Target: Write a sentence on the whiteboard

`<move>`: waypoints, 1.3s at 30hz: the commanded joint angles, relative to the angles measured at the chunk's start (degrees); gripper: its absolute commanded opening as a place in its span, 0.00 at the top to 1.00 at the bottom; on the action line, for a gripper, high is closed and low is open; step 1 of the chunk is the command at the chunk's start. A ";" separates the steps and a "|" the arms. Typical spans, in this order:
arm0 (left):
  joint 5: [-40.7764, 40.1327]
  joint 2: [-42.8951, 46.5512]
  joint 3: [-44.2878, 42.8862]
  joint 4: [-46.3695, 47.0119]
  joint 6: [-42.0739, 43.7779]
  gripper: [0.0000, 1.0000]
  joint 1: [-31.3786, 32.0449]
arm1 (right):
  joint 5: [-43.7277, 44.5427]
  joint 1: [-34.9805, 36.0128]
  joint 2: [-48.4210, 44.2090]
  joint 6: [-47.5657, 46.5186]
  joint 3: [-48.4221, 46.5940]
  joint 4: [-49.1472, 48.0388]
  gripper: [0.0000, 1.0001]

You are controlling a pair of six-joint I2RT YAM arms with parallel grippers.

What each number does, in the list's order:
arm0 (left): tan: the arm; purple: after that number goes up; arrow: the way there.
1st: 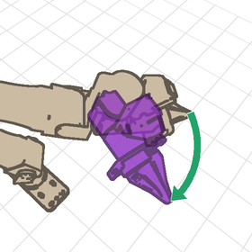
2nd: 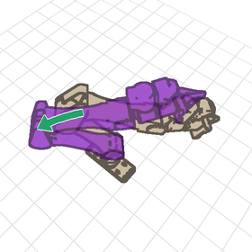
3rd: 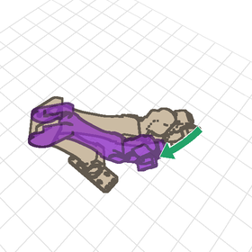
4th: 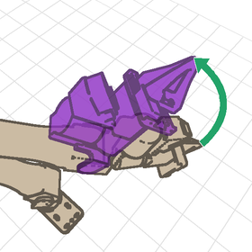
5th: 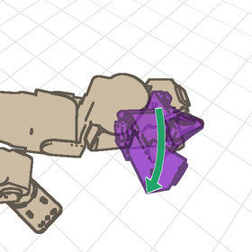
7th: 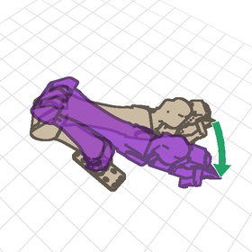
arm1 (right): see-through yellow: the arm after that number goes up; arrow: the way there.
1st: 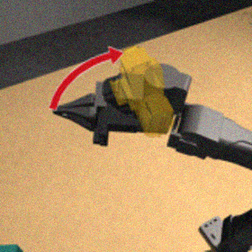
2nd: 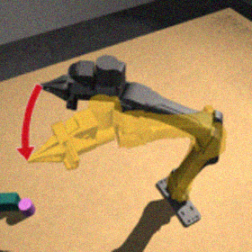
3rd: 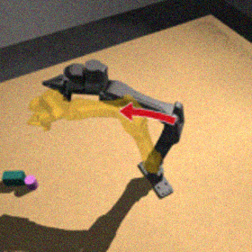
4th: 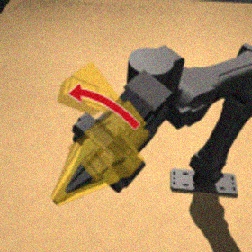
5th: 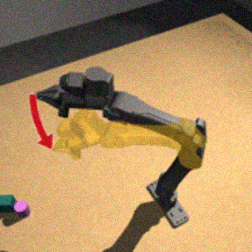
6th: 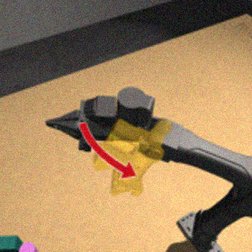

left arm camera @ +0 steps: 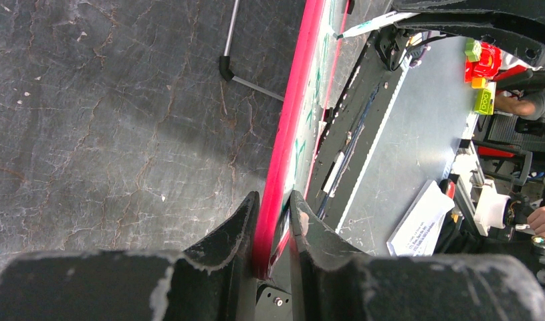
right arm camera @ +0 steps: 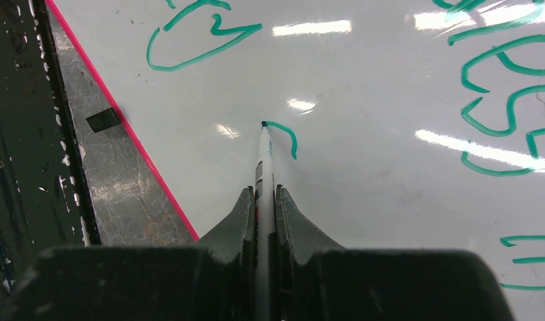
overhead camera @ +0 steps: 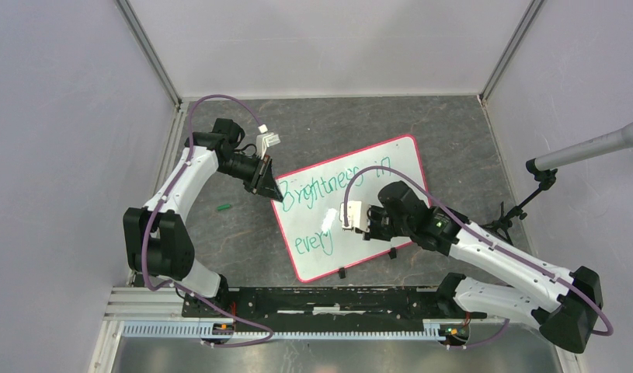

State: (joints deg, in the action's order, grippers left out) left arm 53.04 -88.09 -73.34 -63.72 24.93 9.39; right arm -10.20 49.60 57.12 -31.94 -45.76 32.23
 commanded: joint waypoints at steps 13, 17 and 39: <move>-3.94 -1.88 0.48 1.93 1.08 0.97 2.15 | 5.12 0.57 -3.14 -2.32 -0.80 4.91 1.00; -3.93 -1.88 0.48 1.91 1.08 0.98 2.14 | 4.58 0.26 -4.84 -2.33 -1.68 5.96 1.00; -3.82 -1.97 0.22 1.89 1.03 0.98 2.22 | 6.46 -1.44 -2.51 0.58 -2.68 2.34 1.00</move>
State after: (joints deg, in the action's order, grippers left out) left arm 53.08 -88.36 -73.45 -63.77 24.95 9.39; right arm -1.37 48.31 53.67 -31.79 -46.33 36.53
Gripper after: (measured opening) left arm 0.261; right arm 0.145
